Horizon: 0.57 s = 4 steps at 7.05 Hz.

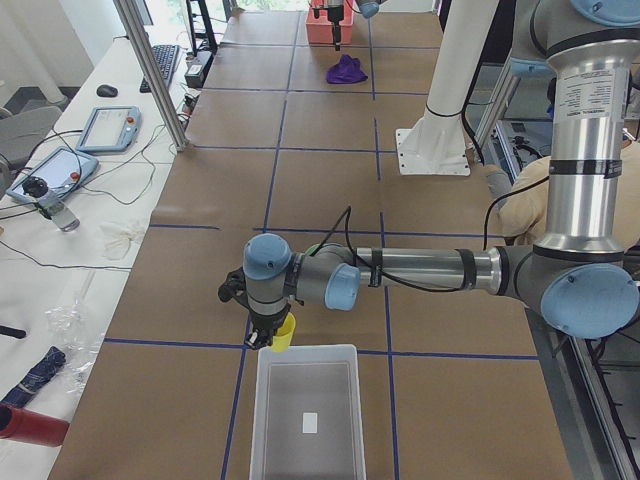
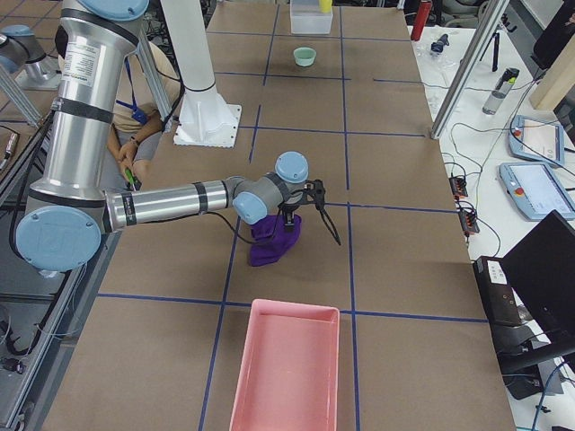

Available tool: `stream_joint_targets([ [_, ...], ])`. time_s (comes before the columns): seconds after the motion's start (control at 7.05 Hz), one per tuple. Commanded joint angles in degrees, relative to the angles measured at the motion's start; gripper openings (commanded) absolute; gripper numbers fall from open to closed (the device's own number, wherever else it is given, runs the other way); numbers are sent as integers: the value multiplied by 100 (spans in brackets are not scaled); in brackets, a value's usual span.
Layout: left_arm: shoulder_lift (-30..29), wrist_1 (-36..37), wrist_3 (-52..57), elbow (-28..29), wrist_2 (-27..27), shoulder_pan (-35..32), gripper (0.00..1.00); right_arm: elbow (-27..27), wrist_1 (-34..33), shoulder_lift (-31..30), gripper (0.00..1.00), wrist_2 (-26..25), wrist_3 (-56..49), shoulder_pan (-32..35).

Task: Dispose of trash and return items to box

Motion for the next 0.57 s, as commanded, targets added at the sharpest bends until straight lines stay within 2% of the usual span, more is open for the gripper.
stream_joint_targets([
  [0.0, 229, -11, 620, 182, 39, -467, 0, -2, 9, 0, 100, -60, 14, -2],
  [0.14, 194, -63, 614, 505, 4, -469, 0, -2, 18, -9, 100, -60, 14, -2],
  [0.28, 151, -742, 536, 969, -83, -452, 0, -11, 18, -9, 100, -51, 23, -11],
  [0.43, 141, -1341, 283, 1409, -693, -408, 0, -63, 18, -9, 100, -51, 31, -28],
])
